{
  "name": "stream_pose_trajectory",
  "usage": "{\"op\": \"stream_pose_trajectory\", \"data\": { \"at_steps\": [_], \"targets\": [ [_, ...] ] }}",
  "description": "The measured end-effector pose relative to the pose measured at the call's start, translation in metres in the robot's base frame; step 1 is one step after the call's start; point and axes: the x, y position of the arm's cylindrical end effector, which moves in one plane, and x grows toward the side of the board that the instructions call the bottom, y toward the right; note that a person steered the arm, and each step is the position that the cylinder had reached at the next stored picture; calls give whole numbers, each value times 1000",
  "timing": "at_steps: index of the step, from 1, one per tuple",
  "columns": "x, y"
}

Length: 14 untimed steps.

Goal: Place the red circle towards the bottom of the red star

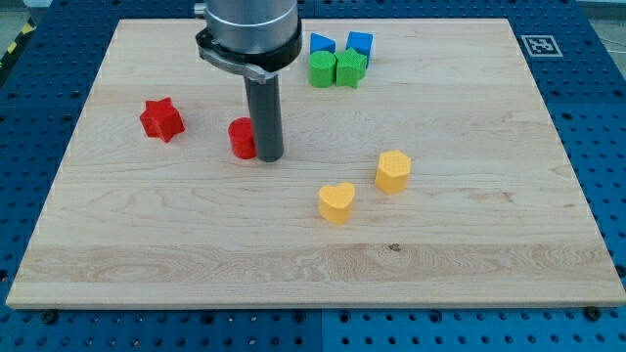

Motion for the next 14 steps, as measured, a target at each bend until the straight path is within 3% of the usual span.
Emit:
{"op": "stream_pose_trajectory", "data": {
  "at_steps": [3,13,14],
  "targets": [
    [-16,10],
    [-13,-119],
    [27,-119]
  ]
}}
